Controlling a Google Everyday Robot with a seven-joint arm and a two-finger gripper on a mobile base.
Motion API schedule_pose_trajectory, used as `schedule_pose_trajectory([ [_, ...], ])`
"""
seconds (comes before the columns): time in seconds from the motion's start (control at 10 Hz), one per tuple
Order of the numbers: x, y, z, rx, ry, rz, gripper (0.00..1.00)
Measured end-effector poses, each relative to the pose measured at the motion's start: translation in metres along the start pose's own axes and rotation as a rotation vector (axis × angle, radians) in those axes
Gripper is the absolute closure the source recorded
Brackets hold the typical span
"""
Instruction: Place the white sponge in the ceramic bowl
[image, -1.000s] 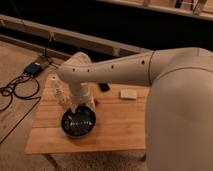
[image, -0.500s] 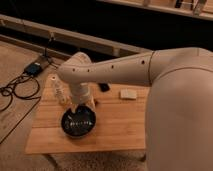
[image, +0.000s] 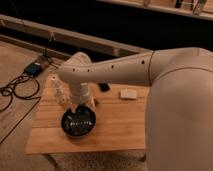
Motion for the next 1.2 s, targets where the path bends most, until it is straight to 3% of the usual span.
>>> schedule_pose_trajectory([
  [0.4, -0.012, -0.016, 0.006, 0.006, -0.005, 0.007, 0.35],
  [0.7, -0.036, -0.049, 0.023, 0.015, -0.001, -0.102, 0.35],
  [1.2, -0.094, -0.153, 0.051, 0.02, 0.017, -0.329, 0.35],
])
